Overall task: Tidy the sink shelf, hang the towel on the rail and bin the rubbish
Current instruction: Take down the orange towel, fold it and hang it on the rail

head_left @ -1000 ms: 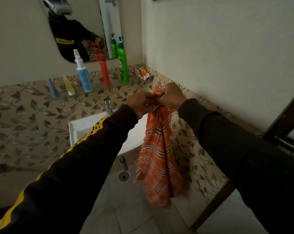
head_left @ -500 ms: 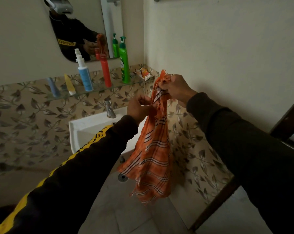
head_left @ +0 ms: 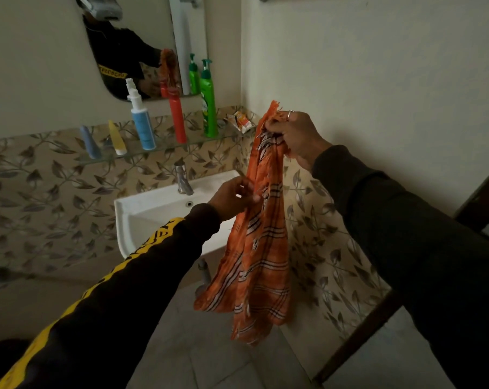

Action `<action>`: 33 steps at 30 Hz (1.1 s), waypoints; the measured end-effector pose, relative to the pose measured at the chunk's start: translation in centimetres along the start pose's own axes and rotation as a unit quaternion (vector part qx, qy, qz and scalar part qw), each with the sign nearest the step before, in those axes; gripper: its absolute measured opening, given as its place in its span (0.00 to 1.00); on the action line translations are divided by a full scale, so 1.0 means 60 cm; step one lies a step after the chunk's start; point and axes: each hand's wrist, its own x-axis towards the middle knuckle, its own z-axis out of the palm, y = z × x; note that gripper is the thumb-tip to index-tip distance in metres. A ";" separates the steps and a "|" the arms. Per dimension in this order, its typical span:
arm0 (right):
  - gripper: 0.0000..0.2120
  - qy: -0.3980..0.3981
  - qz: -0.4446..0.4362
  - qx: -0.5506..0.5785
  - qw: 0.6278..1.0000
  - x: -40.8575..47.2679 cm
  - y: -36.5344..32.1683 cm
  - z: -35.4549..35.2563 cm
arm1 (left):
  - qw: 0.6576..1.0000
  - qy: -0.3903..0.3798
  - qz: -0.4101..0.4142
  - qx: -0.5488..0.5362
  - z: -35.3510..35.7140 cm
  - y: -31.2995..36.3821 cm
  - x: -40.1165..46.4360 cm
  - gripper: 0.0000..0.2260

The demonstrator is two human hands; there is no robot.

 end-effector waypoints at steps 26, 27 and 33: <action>0.11 -0.004 -0.001 0.133 0.991 0.004 -0.015 -0.021 | 0.983 0.098 -0.044 0.146 0.007 -0.065 -0.004 0.05; 0.10 -0.004 0.003 0.137 0.991 0.004 -0.016 -0.023 | 0.984 0.106 -0.047 0.134 0.007 -0.066 -0.005 0.04; 0.06 0.015 0.011 0.154 0.988 -0.003 -0.015 -0.035 | 0.980 0.134 -0.049 0.140 -0.013 -0.068 -0.008 0.05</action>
